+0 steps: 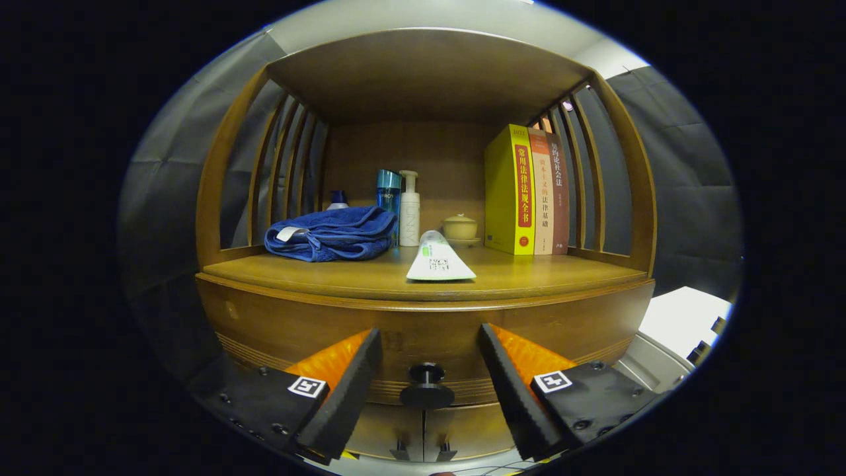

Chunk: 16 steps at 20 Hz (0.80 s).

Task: Pull open the drawer, take out the items inside it, and place them on the countertop above the cabinet.

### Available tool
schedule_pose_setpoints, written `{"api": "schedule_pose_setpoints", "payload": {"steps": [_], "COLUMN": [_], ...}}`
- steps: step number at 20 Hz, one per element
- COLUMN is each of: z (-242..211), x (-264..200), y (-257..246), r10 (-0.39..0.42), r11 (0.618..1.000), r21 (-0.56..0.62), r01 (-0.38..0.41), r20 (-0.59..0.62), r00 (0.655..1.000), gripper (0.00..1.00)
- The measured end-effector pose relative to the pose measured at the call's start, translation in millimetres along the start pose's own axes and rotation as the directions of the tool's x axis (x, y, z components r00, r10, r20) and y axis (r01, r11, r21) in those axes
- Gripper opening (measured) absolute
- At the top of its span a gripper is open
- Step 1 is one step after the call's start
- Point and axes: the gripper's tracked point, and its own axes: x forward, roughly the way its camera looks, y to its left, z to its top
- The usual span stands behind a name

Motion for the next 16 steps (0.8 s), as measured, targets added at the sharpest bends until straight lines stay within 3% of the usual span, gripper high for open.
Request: {"api": "schedule_pose_setpoints", "payload": {"steps": [7,11,16], "z": [20.9,63.5,105.4], "x": [-13.6,-63.1,-120.6], "y": [-12.8,-27.5,-27.6], "r10": [-0.037,-0.078,-0.049], "r11": [0.997,0.993,0.997], "r21": [0.061,0.095,0.071], "r01": [0.037,0.071,0.041], "r20": [0.014,0.073,0.115], "r00": [0.999,0.994,0.992], "gripper": [0.98,0.98,0.98]}}
